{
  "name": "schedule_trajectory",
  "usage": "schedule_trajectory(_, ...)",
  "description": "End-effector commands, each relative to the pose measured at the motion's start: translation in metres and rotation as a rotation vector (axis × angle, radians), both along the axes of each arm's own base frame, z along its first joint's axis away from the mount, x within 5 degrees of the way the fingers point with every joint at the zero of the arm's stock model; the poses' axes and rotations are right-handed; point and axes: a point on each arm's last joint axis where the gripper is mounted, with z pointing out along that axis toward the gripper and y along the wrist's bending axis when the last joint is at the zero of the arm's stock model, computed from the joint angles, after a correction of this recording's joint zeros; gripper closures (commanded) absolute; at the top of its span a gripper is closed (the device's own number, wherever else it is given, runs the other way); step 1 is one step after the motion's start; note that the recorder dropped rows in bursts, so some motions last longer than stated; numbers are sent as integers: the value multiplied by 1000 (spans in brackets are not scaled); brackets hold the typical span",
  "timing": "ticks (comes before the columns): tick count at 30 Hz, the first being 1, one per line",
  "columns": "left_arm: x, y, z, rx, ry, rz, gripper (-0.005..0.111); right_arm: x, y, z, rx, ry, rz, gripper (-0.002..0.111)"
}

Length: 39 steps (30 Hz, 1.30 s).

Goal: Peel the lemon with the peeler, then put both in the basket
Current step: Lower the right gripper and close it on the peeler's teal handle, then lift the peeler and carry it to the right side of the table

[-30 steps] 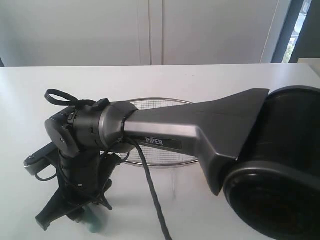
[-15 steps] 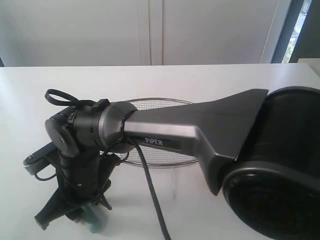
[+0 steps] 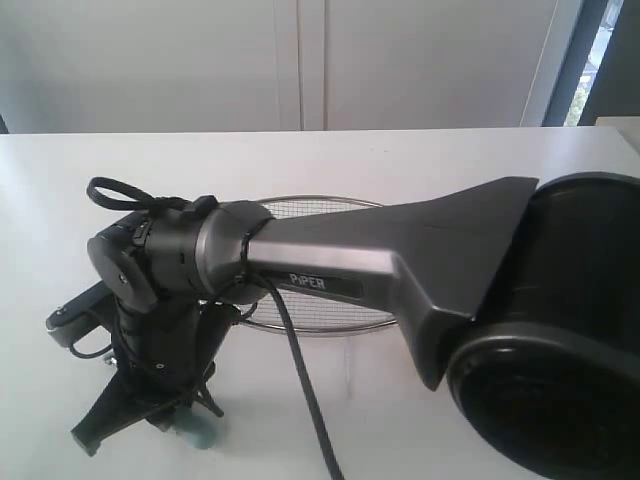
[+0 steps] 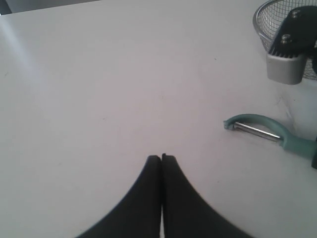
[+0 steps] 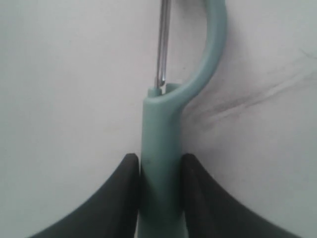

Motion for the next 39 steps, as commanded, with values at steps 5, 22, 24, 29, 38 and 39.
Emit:
schedule_trajectory(5,0,0,-1,-5,0,-5,107,7,-24,116,132,-263,38,108)
schedule_trajectory(22,0,0,-1,-5,0,-5,107,4,-118,226,77,-399,-75,108)
schedule_trajectory(24,0,0,-1,-5,0,-5,107,2,-122,232,81,-420,-77,108)
schedule_trajectory(29,0,0,-1,-5,0,-5,107,-3,-137,241,89,-430,-74,108)
schedule_trajectory(38,0,0,-1,-5,0,-5,107,-14,-197,231,30,-394,-168,108)
schedule_trajectory(39,0,0,-1,-5,0,-5,107,-17,-205,230,25,-392,-180,108)
